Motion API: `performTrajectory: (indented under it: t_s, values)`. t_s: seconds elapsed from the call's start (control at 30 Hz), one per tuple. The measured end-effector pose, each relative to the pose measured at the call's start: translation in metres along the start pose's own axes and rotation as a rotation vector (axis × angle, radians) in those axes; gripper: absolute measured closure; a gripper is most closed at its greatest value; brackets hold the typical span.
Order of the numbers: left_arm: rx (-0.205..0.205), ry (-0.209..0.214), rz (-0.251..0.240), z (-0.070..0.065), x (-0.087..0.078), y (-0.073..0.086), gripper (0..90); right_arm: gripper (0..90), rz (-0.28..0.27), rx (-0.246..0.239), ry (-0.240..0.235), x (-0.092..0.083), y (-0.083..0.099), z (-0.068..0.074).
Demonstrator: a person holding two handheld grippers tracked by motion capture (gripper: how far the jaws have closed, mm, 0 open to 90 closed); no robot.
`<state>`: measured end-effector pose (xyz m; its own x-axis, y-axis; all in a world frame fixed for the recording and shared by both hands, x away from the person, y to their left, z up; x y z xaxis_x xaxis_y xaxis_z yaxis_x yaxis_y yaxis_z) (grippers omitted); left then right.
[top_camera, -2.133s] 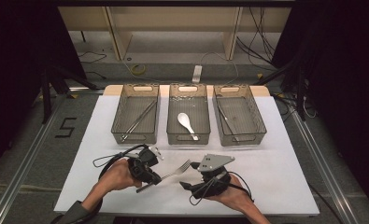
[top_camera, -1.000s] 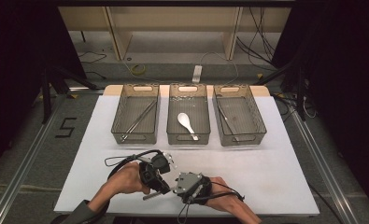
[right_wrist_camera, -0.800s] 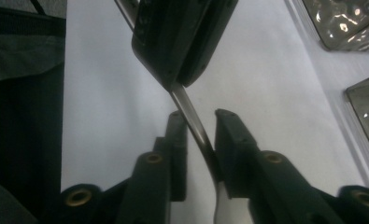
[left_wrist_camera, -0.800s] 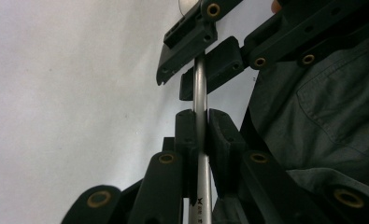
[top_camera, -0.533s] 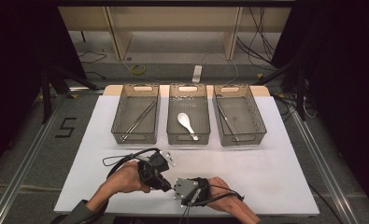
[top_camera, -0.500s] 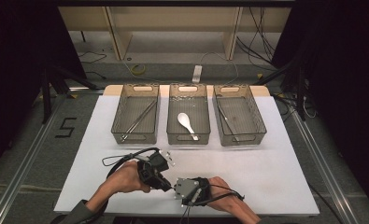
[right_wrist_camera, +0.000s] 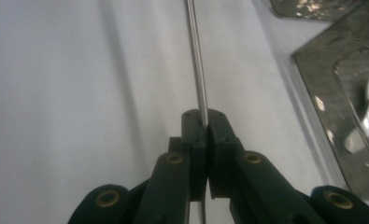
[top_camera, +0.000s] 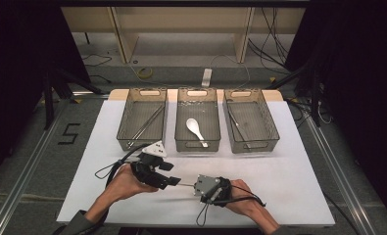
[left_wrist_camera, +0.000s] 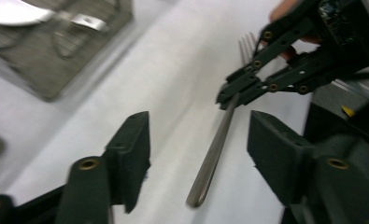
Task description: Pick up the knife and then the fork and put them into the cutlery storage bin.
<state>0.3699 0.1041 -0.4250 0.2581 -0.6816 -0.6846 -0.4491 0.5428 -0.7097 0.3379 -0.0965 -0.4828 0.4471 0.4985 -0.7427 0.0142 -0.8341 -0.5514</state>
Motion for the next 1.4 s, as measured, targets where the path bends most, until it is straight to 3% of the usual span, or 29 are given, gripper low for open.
performTrajectory:
  t_s: [0.43,0.67,0.9,1.1,1.4]
  values:
    - [-0.104,-0.090,-0.183,0.017,-0.013,0.013,21.6,87.8,-0.009,0.125,0.058,-0.012,0.015,-0.023]
    - [-0.121,-0.121,-0.226,0.019,-0.019,0.022,18.9,87.8,-0.017,0.172,0.074,-0.017,0.021,-0.031]
    - [-0.152,-0.119,-0.258,0.021,-0.023,0.027,16.4,87.8,-0.022,0.209,0.083,-0.020,0.025,-0.036]
    - [-0.159,-0.140,-0.294,0.020,-0.026,0.029,15.9,87.8,-0.034,0.246,0.088,-0.024,0.028,-0.041]
    - [-0.161,-0.147,-0.312,0.020,-0.030,0.031,15.5,87.8,-0.050,0.292,0.101,-0.030,0.032,-0.048]
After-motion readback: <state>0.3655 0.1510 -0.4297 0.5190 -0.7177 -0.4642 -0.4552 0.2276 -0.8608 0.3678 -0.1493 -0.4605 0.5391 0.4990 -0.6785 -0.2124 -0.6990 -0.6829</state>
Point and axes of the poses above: each handheld gripper's, and its own axes: x roughly forward along the jaws, y roughly out of its underside, z roughly to its left, the point moved 3 cm from there along x, roughly forward along the jaws, and after that the axes turned 1 degree about -x, right-handed, at the moved point
